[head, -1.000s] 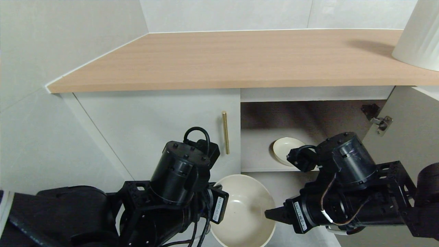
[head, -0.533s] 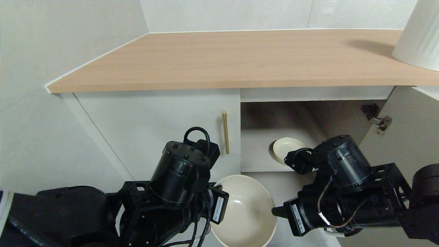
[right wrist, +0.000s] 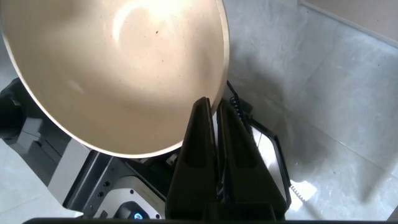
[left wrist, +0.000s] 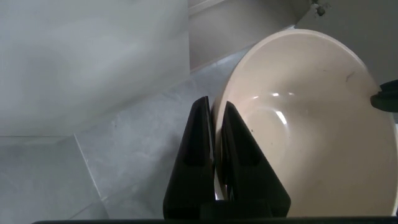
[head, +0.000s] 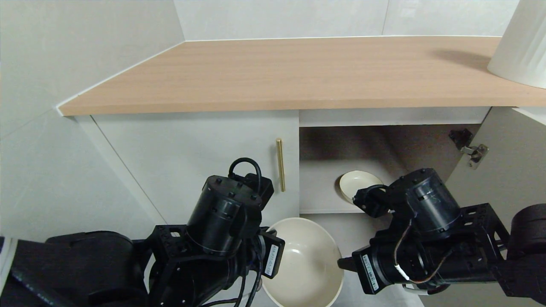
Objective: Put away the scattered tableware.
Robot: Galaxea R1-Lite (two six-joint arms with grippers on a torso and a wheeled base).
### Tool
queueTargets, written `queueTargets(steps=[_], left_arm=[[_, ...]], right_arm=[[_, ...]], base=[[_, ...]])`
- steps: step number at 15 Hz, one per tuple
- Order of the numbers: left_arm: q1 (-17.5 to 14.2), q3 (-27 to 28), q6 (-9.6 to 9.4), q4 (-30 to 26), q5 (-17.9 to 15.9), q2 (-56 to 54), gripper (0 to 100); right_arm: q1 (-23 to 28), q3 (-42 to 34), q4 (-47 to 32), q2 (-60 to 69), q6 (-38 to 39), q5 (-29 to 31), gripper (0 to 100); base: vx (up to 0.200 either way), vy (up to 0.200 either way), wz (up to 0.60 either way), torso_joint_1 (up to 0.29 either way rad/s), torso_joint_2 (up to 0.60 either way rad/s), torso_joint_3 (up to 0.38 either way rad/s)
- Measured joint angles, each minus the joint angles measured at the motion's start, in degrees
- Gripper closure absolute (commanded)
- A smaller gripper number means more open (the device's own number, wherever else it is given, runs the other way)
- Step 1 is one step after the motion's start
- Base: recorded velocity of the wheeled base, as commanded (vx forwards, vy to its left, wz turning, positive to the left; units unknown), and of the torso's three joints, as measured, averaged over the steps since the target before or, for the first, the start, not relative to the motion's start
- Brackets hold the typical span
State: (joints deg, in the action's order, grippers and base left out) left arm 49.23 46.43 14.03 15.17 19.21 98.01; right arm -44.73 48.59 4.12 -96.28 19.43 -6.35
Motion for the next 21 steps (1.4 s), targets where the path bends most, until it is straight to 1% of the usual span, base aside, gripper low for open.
queueTargets(steps=[4,5,7,14,17,21], left_arm=[[0.0,-0.02,0.0,0.0,0.09,-0.02,100],[0.0,-0.02,0.02,0.02,0.44,-0.02,0],[0.0,-0.02,0.09,0.02,0.99,-0.02,0],[0.0,0.26,0.09,0.05,1.34,-0.3,0],[-0.09,0.34,0.09,0.82,2.02,-2.49,0],[-0.52,0.39,0.02,1.0,2.05,-6.28,0]], right_arm=[[0.02,0.2,-0.02,-0.09,0.05,0.04,100],[0.02,0.24,0.0,-0.09,0.05,0.06,100],[0.02,0.16,-0.05,-0.11,0.02,0.09,100],[0.11,0.33,0.0,-0.68,0.09,0.06,100],[2.19,0.99,0.04,-1.84,0.79,0.52,100],[6.03,1.96,0.09,-2.26,2.07,0.91,100]], base=[[0.0,0.0,0.0,0.0,0.0,0.0],[0.0,0.0,0.0,0.0,0.0,0.0],[0.0,0.0,0.0,0.0,0.0,0.0],[0.0,0.0,0.0,0.0,0.0,0.0],[0.0,0.0,0.0,0.0,0.0,0.0],[0.0,0.0,0.0,0.0,0.0,0.0]])
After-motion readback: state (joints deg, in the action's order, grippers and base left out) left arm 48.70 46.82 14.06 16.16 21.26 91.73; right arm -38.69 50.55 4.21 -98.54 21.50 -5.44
